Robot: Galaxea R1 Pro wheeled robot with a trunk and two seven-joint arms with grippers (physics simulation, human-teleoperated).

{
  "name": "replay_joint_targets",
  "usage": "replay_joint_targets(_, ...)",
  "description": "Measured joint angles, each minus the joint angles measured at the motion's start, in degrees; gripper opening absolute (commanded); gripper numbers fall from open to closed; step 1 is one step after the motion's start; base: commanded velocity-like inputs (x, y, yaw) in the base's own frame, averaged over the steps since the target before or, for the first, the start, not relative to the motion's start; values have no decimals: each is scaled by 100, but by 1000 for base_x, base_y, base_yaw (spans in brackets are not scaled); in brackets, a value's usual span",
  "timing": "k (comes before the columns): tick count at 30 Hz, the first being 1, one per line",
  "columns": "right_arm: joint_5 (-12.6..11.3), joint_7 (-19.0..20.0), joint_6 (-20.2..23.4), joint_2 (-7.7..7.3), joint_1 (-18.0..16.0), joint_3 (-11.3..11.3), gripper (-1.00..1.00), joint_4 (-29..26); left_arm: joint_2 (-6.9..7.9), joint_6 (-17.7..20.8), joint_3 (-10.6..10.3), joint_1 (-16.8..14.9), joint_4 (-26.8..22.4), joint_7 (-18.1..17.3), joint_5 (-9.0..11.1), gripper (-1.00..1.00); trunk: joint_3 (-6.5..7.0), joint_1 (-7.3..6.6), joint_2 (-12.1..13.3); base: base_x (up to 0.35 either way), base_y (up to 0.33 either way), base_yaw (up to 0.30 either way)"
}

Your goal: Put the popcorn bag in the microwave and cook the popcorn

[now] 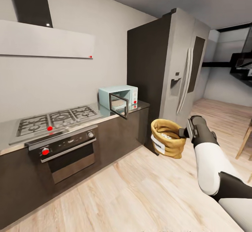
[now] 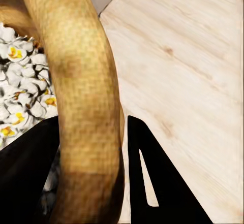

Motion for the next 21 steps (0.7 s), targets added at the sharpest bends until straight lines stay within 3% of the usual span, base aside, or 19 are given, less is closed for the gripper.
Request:
replay_joint_targets(6,4,-2,-1,-68,-1,1,-100,109,0,-1,0,0,3,2,0,100,0,0,-1,9,0,-133)
replay_joint_targets(21,-32,37,-2,-92,-1,1,-100,119,0,-2,-8,0,28,-9,-13,100,0,-3,-1,311,0,-1)
